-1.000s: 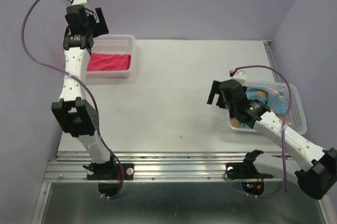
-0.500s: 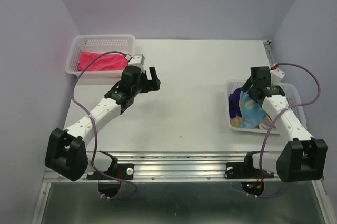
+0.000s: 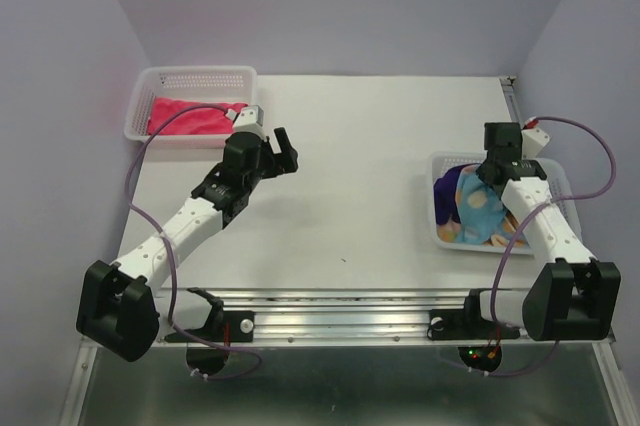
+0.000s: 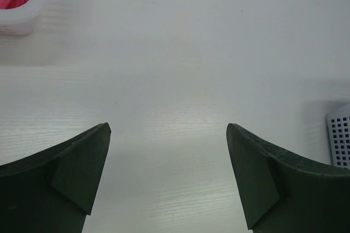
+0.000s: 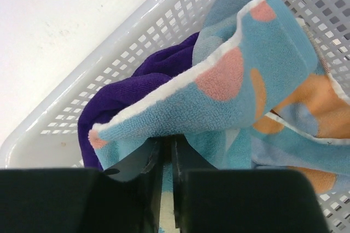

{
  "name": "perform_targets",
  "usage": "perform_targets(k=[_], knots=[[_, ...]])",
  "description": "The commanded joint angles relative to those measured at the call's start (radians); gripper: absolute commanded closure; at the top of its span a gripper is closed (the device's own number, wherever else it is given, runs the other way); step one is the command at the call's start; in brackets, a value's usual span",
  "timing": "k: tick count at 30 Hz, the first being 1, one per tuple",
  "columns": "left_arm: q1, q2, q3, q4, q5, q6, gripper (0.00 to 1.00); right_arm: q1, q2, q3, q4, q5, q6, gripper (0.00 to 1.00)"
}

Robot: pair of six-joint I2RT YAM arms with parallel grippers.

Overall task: Fold and stack the towels
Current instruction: Grab crumpled towel

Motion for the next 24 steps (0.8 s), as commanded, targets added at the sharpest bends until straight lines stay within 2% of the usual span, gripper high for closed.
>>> perform_targets(k=[1,2,8,12,15,18,21,22,24], knots=[[-0.004,-0.029,-0.01,0.035,-0.033,-0.003,0.01,-0.006,-0.029,0.055,0.046,0.044,-0.018,0.9],[-0.004,-0.03,-0.013,0.034,-0.034,0.0,0.01,-0.006,-0.022,0.061,0.031,0.044,-0.02,0.99],[-0.004,-0.049,-0.018,0.022,-0.049,0.0,0.01,-0.008,-0.043,0.091,0.016,0.005,-0.041,0.99],[-0.004,-0.069,-0.024,0.02,-0.037,-0.003,0.01,-0.006,-0.109,0.213,-0.024,0.021,-0.074,0.99],[-0.004,-0.085,-0.027,0.022,-0.03,-0.007,0.01,-0.006,-0.149,0.347,-0.05,-0.042,-0.123,0.99],[-0.004,-0.102,-0.036,0.025,-0.024,-0.018,0.01,-0.006,-0.163,0.463,-0.081,-0.197,-0.164,0.99],[-0.004,-0.113,-0.048,0.025,-0.018,-0.029,0.01,-0.006,-0.155,0.536,-0.058,-0.453,-0.201,0.99],[-0.004,-0.124,-0.051,0.023,-0.018,-0.032,0.01,-0.006,-0.141,0.567,-0.069,-0.579,-0.219,0.99],[-0.004,-0.147,-0.064,0.025,-0.015,-0.04,0.01,-0.003,-0.095,0.644,-0.083,-0.654,-0.229,0.99]])
